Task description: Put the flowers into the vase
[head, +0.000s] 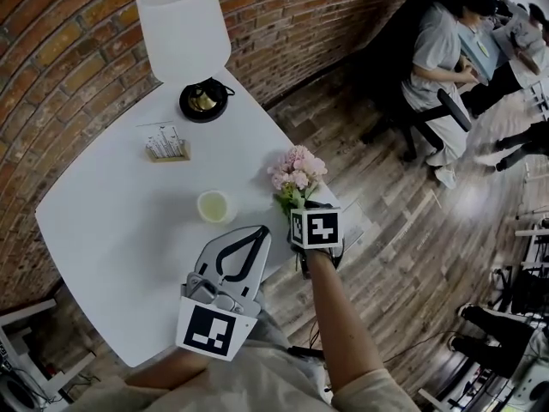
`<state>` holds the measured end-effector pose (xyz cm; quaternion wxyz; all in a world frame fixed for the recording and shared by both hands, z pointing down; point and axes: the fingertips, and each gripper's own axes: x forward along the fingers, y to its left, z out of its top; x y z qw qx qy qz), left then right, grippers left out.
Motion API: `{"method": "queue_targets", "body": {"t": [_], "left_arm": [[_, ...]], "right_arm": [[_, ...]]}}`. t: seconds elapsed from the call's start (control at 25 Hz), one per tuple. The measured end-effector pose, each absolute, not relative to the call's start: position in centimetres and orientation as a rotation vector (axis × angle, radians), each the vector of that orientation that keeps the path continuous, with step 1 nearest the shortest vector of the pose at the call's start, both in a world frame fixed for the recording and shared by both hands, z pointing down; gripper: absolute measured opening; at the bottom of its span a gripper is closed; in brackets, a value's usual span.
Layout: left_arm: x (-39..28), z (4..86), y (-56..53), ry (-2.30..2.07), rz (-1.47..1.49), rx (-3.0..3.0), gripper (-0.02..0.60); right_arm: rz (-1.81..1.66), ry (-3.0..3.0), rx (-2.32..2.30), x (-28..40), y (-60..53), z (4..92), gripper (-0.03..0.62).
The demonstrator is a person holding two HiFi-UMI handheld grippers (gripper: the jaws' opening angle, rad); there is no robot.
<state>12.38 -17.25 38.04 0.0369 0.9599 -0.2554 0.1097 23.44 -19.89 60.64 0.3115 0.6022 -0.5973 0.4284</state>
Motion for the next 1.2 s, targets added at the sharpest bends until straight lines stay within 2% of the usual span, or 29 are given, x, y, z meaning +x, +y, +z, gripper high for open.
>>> {"method": "queue_targets", "body": {"t": [0.4, 1.2], "left_arm": [[11.7, 37.2, -16.7, -0.808, 0.295, 2.925, 0.008], [8.9, 35.5, -13.8, -0.869, 0.260, 2.939, 0.009]], "right_arm": [[1.033, -1.536, 1.487, 23.1, -20.3, 61.1, 0.084], [0.804, -1.715, 1.668, 20.9, -20.6, 55.3, 0.066]]}}
